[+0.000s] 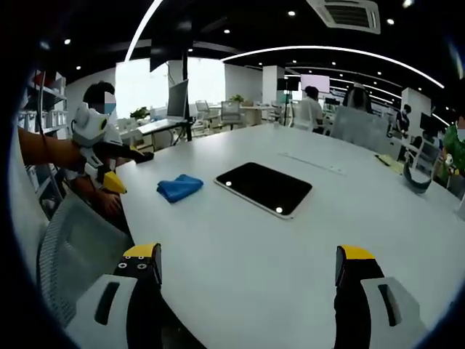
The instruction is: Wipe the mirror surface with the cleaning cloth until all visible marks leave the cleaned area.
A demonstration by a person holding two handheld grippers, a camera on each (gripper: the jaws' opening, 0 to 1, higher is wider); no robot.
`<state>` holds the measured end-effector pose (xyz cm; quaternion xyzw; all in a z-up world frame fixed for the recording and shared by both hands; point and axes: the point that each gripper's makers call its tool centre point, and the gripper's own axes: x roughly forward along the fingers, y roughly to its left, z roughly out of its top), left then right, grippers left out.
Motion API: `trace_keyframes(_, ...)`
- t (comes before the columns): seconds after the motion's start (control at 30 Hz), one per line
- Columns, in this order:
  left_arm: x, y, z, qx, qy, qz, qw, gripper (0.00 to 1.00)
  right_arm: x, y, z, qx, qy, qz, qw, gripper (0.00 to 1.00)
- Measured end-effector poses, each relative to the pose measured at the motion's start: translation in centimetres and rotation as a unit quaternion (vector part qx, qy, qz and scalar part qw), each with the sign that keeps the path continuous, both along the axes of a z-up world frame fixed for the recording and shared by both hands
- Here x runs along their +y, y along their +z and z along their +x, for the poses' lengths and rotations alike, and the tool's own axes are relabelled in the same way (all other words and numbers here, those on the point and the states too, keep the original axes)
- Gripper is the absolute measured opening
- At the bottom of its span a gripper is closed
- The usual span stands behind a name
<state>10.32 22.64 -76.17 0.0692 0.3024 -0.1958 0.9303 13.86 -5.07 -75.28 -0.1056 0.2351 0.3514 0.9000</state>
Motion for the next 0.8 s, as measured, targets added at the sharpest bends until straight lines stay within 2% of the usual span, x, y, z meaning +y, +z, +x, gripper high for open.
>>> trace_keyframes(0.8,0.17,0.39,0.39,-0.003,0.006,-0.003,1.0000,0.99,0.06,-0.18,-0.23,0.002,0.000,0.008,1.0000,1.00)
